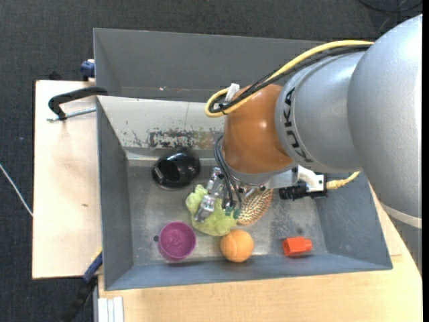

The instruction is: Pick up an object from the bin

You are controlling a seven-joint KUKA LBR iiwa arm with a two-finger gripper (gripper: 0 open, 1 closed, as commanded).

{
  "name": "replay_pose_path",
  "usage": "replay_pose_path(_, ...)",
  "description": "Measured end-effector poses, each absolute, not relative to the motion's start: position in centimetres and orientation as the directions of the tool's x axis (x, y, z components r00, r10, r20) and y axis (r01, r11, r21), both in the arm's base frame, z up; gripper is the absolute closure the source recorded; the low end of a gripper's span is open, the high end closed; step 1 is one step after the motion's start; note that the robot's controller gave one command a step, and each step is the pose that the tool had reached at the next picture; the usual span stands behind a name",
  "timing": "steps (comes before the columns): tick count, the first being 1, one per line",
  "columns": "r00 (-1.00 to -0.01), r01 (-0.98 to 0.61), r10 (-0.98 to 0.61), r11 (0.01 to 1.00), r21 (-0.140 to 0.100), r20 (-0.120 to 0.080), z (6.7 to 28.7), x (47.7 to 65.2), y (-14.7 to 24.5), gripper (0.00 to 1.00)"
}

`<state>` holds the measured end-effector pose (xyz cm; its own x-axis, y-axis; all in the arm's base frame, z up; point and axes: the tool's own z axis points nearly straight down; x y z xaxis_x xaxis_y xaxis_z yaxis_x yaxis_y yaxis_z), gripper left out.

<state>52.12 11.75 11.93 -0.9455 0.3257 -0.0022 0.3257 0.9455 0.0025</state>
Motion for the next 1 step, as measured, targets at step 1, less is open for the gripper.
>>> replay_pose_path(1,-0.946,0.325,0.325,0.946,0.003,-0.003,13.33,52.14,11.77,1.0)
